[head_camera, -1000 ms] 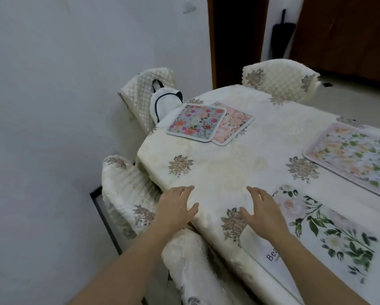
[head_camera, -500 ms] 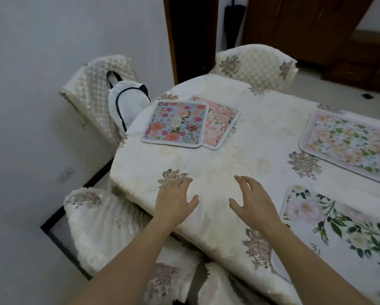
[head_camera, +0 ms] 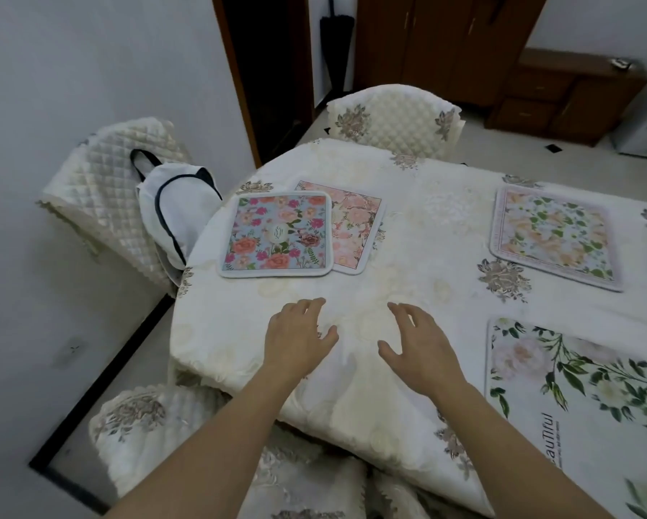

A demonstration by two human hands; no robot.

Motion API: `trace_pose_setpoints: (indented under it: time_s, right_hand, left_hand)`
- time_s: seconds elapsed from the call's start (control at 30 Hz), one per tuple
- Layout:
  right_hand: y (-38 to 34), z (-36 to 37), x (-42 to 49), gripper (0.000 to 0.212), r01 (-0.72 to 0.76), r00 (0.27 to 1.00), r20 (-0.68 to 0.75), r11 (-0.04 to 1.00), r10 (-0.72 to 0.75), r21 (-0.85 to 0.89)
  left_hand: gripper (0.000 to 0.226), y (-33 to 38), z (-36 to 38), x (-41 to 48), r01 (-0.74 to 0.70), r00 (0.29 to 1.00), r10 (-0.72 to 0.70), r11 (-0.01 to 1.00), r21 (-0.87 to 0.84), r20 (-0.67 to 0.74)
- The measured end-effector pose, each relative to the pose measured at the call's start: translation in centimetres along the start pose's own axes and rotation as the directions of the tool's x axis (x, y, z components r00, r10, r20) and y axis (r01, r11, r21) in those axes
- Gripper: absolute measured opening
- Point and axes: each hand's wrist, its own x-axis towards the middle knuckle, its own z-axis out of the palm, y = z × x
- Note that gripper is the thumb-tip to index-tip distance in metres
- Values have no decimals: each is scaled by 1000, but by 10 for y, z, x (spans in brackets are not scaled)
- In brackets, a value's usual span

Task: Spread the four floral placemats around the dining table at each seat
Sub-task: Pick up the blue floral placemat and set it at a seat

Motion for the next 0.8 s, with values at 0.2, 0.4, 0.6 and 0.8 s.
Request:
trace_pose_setpoints:
  time_s: [0.2,0.4,0.6,0.8]
  right_hand:
    - [0,-1,11,70,29,1000,-13,999,-28,43]
    - [-28,7,32,71,9,1000,-9,999,-9,42]
    - [-75,29,79,70,-38,999,-30,999,39,37]
    - [-108,51,151,71,-87,996,-21,996,87,5]
  left_hand:
    - [58,-6,-21,-10,51,999,-51,998,22,-16]
    - [59,-52,-39,-6,90,995,-88,995,47,-44]
    - [60,-116,-45,33,130,991,-129,992,7,-36]
    - [57,-190,-38,95,177,983,-181,980,-89,-35]
